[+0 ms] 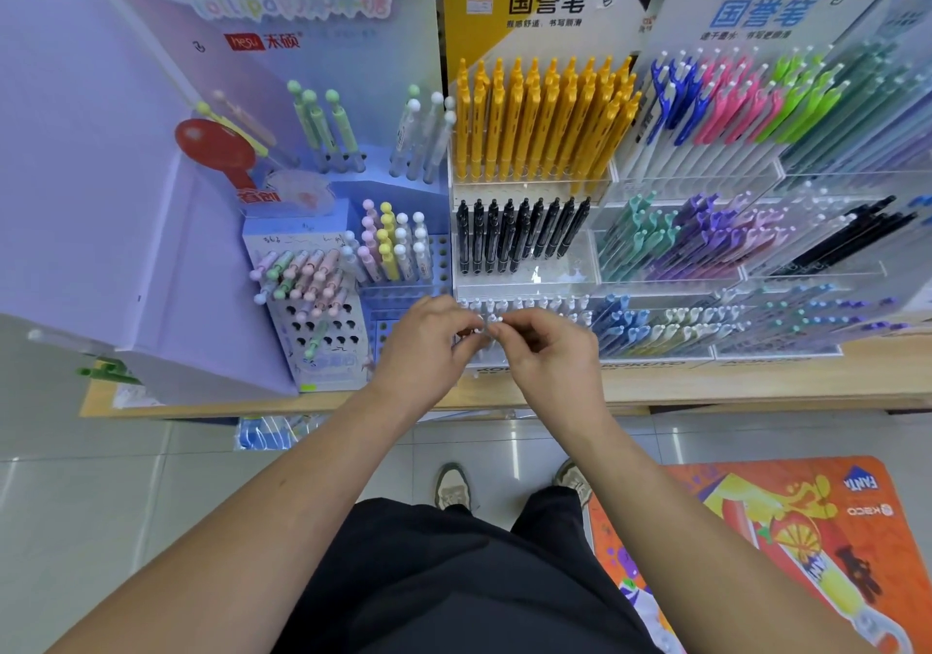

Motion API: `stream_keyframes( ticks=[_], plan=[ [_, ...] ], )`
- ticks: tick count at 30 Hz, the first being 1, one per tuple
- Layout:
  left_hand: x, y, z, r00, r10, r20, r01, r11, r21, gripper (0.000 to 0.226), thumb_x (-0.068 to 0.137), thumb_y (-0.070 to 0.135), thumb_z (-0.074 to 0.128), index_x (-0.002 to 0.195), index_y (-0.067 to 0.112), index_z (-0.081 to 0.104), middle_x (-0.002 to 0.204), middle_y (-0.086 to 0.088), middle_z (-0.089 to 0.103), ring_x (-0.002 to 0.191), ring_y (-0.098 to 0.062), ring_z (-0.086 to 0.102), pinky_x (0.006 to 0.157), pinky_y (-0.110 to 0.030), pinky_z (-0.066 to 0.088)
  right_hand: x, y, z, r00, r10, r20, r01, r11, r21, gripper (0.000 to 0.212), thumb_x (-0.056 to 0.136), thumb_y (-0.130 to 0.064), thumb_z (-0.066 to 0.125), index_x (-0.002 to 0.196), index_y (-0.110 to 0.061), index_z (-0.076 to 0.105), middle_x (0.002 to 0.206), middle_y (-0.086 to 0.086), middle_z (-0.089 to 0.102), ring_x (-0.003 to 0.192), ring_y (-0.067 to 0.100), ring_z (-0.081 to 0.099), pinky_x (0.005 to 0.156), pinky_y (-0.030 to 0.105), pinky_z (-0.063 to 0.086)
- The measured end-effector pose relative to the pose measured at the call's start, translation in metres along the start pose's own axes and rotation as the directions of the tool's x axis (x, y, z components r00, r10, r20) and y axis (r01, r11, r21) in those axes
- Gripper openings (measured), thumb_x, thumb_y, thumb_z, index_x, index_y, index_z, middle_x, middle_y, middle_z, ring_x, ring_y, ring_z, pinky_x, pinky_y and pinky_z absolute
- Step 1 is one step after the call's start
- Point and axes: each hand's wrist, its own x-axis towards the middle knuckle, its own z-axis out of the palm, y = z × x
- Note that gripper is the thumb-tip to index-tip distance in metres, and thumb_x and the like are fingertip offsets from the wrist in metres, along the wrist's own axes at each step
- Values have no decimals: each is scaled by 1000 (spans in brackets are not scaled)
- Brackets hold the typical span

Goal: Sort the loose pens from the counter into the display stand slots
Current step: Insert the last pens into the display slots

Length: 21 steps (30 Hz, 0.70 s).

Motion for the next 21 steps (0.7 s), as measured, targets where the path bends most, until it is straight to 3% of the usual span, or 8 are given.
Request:
stream_keyframes(
  ticks=[5,9,13,21],
  plan=[
    [-3,0,6,998,-50,-25,49,998,-51,9,87,23,84,95,20,80,87,4,57,88,-15,56,70,-33,44,3,1,0,998,-55,12,56,994,-93,2,89,-14,76,89,-13,78,79,-6,74,72,12,68,71,35,57],
    [-3,-2,3,1000,-10,22,10,1000,17,14,92,27,79,102,18,80,92,5,56,96,-19,57,75,-38,50,1,16,0,993,-64,101,83,978,-192,5,90,-16,76,87,-12,77,74,-3,71,67,14,64,67,36,55],
    [-4,-4,0,998,33,50,-35,998,49,14,96,21,75,108,15,79,97,-1,60,98,-23,59,77,-42,53,0,22,4,996,19,92,-6,990,-140,8,92,-21,76,88,-14,76,72,-7,70,66,10,64,66,28,54],
    [-5,-3,3,1000,-22,16,22,999,31,18,97,20,73,112,13,79,101,-1,58,102,-21,58,82,-35,48,5,23,11,989,33,143,-1,976,-218,6,93,-16,72,91,-13,77,73,-2,73,67,19,67,68,38,56]
  ],
)
